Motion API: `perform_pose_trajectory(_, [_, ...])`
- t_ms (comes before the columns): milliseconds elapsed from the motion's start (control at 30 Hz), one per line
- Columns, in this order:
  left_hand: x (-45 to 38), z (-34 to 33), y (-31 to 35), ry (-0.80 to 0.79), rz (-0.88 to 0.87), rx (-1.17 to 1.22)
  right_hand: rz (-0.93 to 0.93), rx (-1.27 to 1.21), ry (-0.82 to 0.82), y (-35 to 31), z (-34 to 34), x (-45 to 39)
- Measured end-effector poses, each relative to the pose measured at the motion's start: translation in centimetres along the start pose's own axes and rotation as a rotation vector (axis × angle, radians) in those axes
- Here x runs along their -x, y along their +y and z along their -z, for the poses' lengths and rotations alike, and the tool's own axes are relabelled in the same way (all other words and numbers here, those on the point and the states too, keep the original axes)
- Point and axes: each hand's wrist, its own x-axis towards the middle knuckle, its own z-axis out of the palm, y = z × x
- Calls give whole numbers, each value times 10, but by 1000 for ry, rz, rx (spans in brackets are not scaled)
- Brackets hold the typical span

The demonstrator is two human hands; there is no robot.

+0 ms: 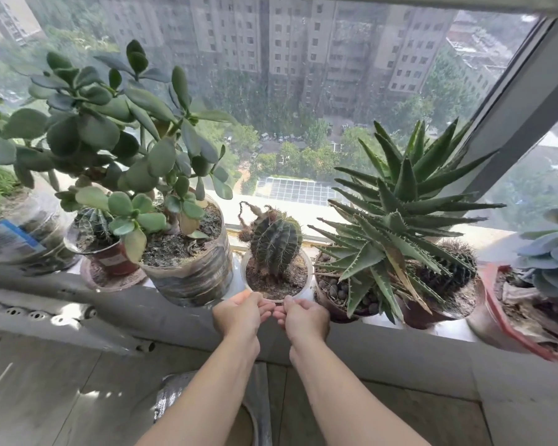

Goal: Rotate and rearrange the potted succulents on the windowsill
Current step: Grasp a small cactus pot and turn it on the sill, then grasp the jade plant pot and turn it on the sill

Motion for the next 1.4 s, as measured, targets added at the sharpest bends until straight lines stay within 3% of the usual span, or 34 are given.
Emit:
perform_pose_trajectory(333, [-3,3,-8,-54,8,61,8,-43,-2,8,1,-2])
perform_pose_trajectory(533, [1,38,-9,-118,-31,-32,-175,-112,-125,23,-6,22])
perform_pose_trajectory(633, [-4,82,-1,-26,-120,-164,-66,10,-251,25,-19,43])
perform_pose_trajectory(733, [-15,123,20,100,-281,-216,161,230,-332,16,-39,60])
perform_pose_trajectory(800, [-21,140,35,91,-394,-328,341,330,-402,7,-55,72])
perform_pose_trajectory(900, [-23,146,56,-47,-565,-521,541,426,-399,0,-79,83])
perform_pose_trajectory(1233, [-36,157,71,-220,-641,-445,584,366,-150,0,-122,90])
perform_pose_trajectory(1400, [-40,158,68,-222,-663,-463,611,371,-122,2,-124,87])
